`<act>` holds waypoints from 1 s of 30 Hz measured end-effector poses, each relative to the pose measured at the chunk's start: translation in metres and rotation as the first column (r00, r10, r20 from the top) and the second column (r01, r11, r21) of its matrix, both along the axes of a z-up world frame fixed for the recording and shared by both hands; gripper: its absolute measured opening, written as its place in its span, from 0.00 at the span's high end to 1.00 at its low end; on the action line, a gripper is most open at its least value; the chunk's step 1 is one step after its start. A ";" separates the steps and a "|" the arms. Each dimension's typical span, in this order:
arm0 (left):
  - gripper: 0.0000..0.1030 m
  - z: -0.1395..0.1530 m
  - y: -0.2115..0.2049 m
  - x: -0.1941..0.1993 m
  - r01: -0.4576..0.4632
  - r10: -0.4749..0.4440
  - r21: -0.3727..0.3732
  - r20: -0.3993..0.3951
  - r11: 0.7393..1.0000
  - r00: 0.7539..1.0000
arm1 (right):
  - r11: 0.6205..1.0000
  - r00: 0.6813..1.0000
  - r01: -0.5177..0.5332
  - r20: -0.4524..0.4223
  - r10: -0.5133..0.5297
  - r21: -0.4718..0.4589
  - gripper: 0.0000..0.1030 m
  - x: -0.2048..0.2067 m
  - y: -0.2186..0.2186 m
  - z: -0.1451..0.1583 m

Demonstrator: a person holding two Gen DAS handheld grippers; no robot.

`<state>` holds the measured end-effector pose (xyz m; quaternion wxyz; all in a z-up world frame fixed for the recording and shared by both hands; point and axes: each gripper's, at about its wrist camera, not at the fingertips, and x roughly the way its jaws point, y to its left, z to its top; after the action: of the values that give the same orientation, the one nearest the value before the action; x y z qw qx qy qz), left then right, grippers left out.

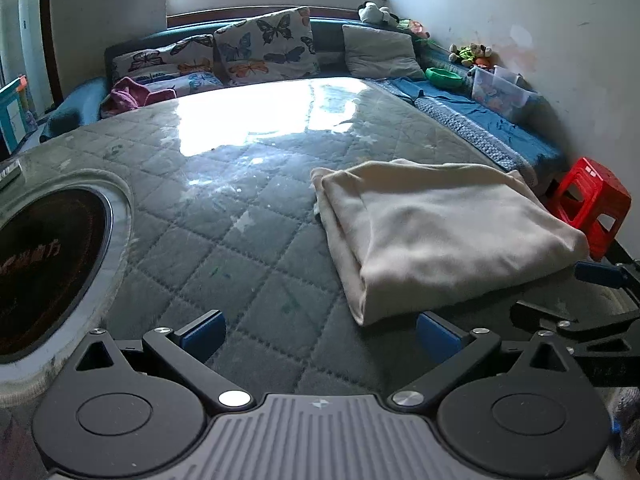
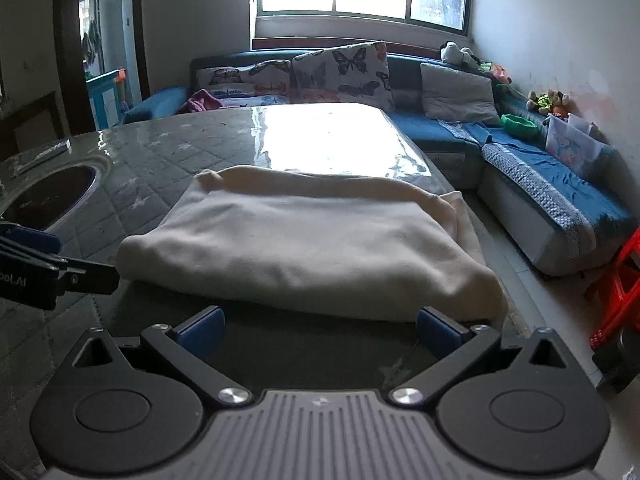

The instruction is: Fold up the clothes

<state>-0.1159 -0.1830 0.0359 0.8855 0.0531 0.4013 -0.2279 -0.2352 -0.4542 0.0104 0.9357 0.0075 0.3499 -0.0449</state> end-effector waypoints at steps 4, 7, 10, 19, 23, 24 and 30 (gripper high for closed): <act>0.00 -0.003 0.007 -0.012 0.002 -0.002 -0.009 -0.003 1.000 1.000 | 1.000 1.000 0.016 0.005 -0.016 0.004 0.00 -0.006 0.008 0.001; 0.00 -0.006 0.010 -0.018 0.004 -0.004 -0.014 -0.020 1.000 1.000 | 0.999 0.999 0.043 0.009 -0.043 0.014 0.00 -0.009 0.008 -0.003; 0.00 -0.009 0.011 -0.023 0.006 -0.006 -0.011 -0.033 1.000 0.999 | 0.996 0.997 0.072 -0.005 -0.072 0.044 0.00 -0.012 0.006 -0.008; 0.00 -0.012 0.009 -0.028 0.008 -0.009 -0.020 -0.051 1.000 0.999 | 0.995 0.995 0.101 -0.017 -0.101 0.015 0.00 -0.019 0.008 -0.016; 0.00 -0.013 0.007 -0.031 0.014 -0.015 -0.019 -0.062 1.000 0.998 | 0.994 0.995 0.103 -0.021 -0.102 0.022 0.00 -0.020 0.008 -0.017; 0.00 -0.014 0.006 -0.032 0.016 -0.017 -0.019 -0.063 1.000 0.998 | 0.994 0.994 0.103 -0.021 -0.103 0.021 0.00 -0.020 0.008 -0.017; 0.00 -0.015 0.004 -0.035 0.023 -0.024 -0.020 -0.072 1.000 0.997 | 0.994 0.995 0.103 -0.017 -0.102 0.029 0.00 -0.022 0.009 -0.017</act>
<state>-0.1509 -0.1794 0.0205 0.8683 0.0410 0.4300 -0.2441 -0.2568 -0.4450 -0.0070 0.9293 0.0391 0.3567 -0.0877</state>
